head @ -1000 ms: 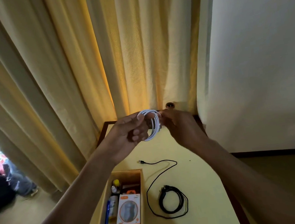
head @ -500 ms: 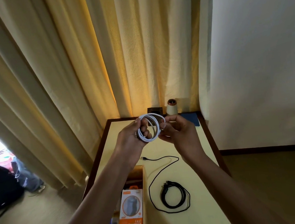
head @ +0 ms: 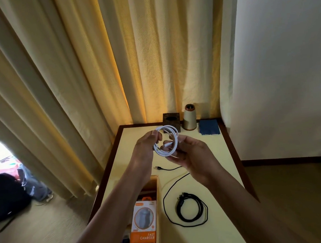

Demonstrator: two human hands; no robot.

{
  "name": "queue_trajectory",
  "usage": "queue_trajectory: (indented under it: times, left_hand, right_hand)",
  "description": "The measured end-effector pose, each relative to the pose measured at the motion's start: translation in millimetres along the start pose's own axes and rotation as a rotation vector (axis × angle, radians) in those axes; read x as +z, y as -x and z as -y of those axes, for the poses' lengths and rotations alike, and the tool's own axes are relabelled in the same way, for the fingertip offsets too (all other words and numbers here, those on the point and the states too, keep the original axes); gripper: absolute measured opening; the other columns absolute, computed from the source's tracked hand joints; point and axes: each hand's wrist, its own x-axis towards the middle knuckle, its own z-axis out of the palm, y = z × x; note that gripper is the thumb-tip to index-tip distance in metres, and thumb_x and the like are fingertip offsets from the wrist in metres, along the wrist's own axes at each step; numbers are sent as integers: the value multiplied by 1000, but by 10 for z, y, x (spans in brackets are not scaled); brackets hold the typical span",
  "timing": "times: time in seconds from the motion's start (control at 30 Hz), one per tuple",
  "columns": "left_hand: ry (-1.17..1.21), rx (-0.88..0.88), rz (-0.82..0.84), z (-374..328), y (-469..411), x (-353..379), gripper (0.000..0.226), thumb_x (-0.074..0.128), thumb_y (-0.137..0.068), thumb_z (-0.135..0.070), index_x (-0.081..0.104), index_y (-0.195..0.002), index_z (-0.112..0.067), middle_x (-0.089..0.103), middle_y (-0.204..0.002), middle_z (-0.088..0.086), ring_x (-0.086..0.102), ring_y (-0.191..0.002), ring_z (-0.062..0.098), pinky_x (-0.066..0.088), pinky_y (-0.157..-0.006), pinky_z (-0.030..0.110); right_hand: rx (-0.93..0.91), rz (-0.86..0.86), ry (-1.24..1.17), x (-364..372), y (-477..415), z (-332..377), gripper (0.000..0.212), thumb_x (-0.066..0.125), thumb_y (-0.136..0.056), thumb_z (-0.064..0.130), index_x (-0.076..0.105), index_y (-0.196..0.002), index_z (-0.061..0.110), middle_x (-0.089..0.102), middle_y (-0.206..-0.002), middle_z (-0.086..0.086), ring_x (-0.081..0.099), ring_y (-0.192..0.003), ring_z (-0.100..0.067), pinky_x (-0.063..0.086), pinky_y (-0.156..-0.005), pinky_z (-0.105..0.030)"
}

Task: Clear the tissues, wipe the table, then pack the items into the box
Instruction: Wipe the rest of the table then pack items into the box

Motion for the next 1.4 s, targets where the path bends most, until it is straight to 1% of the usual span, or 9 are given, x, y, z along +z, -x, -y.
queue_trajectory:
  times: [0.23, 0.43, 0.57, 0.67, 0.87, 1.0, 1.2, 1.3, 1.4]
  left_hand:
    - [-59, 46, 14, 165, -11, -25, 37, 37, -111, -32, 57, -95, -5, 63, -113, 6, 53, -105, 13, 38, -85, 27]
    - [135, -21, -6, 318, -5, -116, 35, 39, -111, -37, 59, -92, -14, 52, -80, -4, 47, -72, 12, 37, -63, 21]
    - [411, -97, -22, 536, -80, -310, 16, 55, -98, -30, 66, -89, -23, 63, -85, -6, 57, -85, 13, 47, -85, 33]
    - [478, -136, 12, 729, -32, -404, 28, 54, -103, -34, 68, -85, -19, 60, -86, 0, 49, -91, 25, 35, -91, 44]
    - [338, -284, 25, 1091, 38, -551, 39, 49, -94, -62, 76, -102, -35, 73, -108, 7, 66, -103, 29, 50, -98, 58]
    - [253, -371, 5, 1387, 62, -689, 42, 49, -88, -66, 77, -107, -42, 74, -123, 4, 63, -122, 32, 42, -110, 62]
    - [186, -358, 57, 1844, 31, -970, 31, 59, -102, -32, 72, -114, -6, 73, -119, 16, 67, -114, 38, 47, -106, 63]
    - [-268, -303, 79, 2006, 11, -1168, 38, 54, -93, -47, 64, -127, -36, 63, -128, 1, 59, -123, 26, 49, -104, 53]
    - [-544, -291, 29, 2184, 42, -1383, 46, 56, -97, -39, 49, -143, -36, 49, -137, -1, 42, -132, 23, 35, -113, 53]
  right_hand:
    - [-61, -29, 258, 82, 21, -90, 21, 62, -101, 26, 74, -113, 14, 74, -91, -3, 71, -96, -21, 53, -101, -44]
    - [-150, -61, 556, 107, -12, -269, 29, 73, -91, 13, 72, -114, 31, 74, -105, 10, 74, -89, -15, 62, -77, -29]
    - [40, -85, 225, 141, -13, -493, 21, 70, -95, 14, 75, -115, 8, 76, -109, -14, 73, -100, -29, 61, -92, -41]
    - [140, -99, -14, 192, -42, -630, 25, 65, -99, 15, 70, -119, 2, 74, -117, -18, 72, -110, -32, 56, -100, -46]
    - [247, -173, -163, 341, -96, -862, 28, 64, -96, 11, 67, -122, 1, 73, -119, -21, 72, -109, -35, 53, -104, -47]
    - [134, -313, 28, 434, -175, -1042, 23, 73, -91, 8, 73, -114, 3, 77, -104, -20, 76, -98, -33, 61, -90, -41]
    - [-98, -415, 734, 390, -406, -1394, 22, 76, -87, 24, 80, -108, 25, 80, -96, 8, 76, -90, -11, 62, -85, -36]
    - [-232, -384, 1163, 374, -586, -1526, 27, 72, -90, 23, 78, -117, 23, 78, -111, 7, 72, -98, -5, 52, -89, -18]
    - [-261, -291, 1442, 368, -807, -1683, 32, 71, -93, 20, 74, -125, 21, 76, -118, 0, 70, -105, -14, 54, -95, -30]
